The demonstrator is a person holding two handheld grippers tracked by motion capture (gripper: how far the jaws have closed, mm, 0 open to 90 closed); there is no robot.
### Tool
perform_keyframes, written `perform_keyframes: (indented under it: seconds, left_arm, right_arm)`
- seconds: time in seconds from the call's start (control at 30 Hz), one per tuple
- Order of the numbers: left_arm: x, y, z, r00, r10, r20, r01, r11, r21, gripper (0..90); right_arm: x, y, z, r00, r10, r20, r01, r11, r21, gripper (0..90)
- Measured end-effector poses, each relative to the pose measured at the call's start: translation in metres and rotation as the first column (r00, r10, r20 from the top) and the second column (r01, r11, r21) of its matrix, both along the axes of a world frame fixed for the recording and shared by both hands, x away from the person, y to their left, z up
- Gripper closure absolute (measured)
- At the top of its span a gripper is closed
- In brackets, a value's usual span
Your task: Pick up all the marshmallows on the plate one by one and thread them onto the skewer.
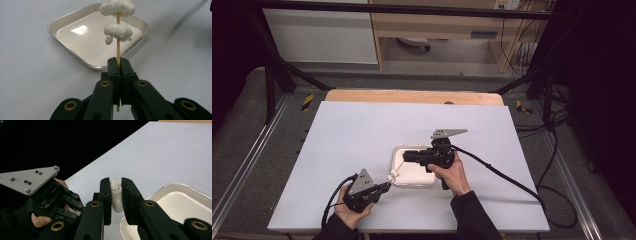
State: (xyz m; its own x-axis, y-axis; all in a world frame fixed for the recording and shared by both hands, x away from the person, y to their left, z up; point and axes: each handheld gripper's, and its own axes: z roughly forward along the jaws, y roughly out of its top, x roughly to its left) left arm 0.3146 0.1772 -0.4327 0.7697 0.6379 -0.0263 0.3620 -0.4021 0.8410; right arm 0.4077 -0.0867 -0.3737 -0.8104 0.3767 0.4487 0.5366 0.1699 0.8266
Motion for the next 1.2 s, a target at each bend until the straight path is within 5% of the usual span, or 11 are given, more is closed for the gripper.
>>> perform_keyframes:
  seconds: [1.2]
  left_arm:
    - [-0.002,-0.003,0.0,1.0,-0.002,-0.003,0.002,0.9999,0.013,88.9]
  right_arm:
    - [-0.013,0.009,-0.013,0.9996,0.026,0.008,-0.026,0.9978,0.061,81.6]
